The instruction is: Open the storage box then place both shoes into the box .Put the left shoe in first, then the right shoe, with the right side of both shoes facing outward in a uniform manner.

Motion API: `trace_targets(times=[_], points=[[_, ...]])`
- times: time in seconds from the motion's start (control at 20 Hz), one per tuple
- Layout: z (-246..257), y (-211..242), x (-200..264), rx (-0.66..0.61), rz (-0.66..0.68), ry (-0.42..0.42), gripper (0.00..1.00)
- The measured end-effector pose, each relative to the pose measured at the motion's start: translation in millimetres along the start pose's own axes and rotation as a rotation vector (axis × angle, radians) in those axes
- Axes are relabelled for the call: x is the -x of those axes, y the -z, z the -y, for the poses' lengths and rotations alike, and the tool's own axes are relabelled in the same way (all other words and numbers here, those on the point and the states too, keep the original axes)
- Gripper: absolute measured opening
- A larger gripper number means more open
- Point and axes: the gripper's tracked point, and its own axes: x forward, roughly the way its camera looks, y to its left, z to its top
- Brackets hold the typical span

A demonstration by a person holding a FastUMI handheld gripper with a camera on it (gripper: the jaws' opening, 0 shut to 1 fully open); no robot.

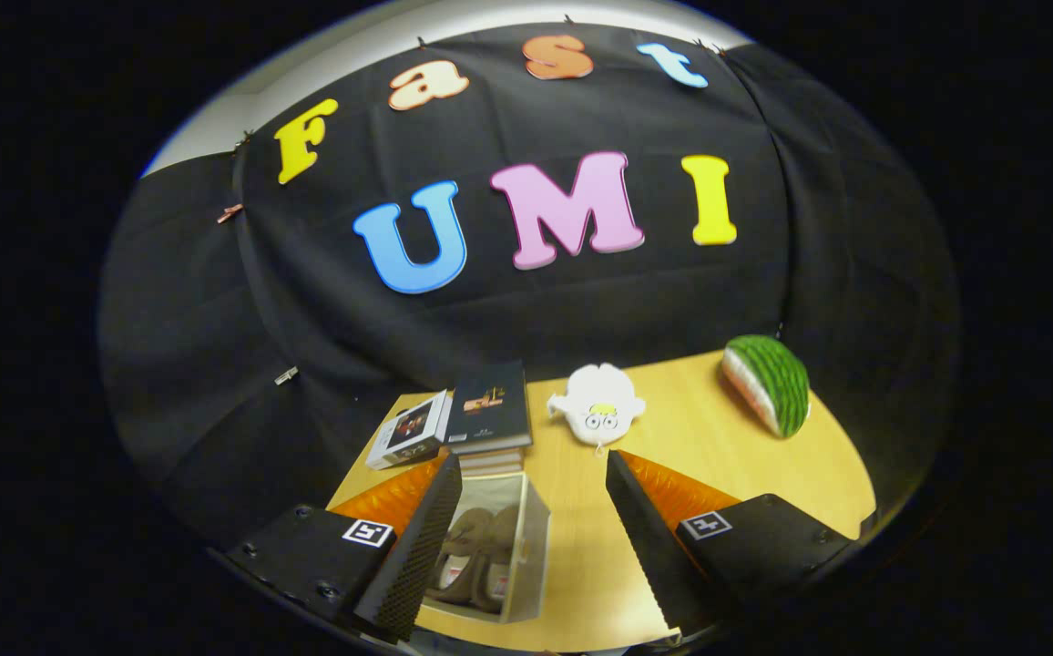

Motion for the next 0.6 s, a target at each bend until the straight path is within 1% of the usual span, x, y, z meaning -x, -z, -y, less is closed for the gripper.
trace_targets(times=[0.15,0.3,0.4,0.6], points=[[24.1,-35.9,17.5,0.073,0.139,-0.021,0.98],[59.9,-57.6,19.5,0.122,0.204,-0.003,0.98],[78.6,-74.5,15.7,0.1,0.258,0.006,0.98],[115.3,-83.3,13.7,0.093,0.314,0.047,0.98]])
